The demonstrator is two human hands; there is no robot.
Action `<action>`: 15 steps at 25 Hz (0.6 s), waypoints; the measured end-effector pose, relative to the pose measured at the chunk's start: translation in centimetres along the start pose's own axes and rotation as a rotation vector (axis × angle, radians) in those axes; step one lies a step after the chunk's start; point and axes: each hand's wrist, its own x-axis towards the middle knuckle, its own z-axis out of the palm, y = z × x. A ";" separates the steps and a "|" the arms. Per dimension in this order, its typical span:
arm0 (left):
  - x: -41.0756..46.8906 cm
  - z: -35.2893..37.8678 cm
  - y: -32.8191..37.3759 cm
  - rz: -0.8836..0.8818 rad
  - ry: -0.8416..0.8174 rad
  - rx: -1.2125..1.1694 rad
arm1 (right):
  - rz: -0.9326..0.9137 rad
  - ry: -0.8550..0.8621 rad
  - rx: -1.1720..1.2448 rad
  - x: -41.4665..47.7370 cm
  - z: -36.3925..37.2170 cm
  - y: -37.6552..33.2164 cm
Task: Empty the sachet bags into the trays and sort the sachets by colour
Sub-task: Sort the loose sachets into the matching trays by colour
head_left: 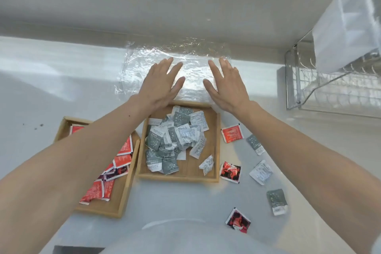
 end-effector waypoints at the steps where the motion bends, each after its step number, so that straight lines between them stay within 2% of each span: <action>1: -1.4 0.0 1.0 -0.001 0.019 -0.024 | 0.005 0.012 0.013 -1.6 -0.6 -0.2; 7: -8.5 -0.2 8.4 0.108 0.067 -0.149 | 0.053 0.085 0.015 -11.0 -3.3 -0.1; 15: -15.3 1.9 16.7 0.239 0.009 -0.209 | 0.222 0.167 0.128 -23.4 -3.8 3.6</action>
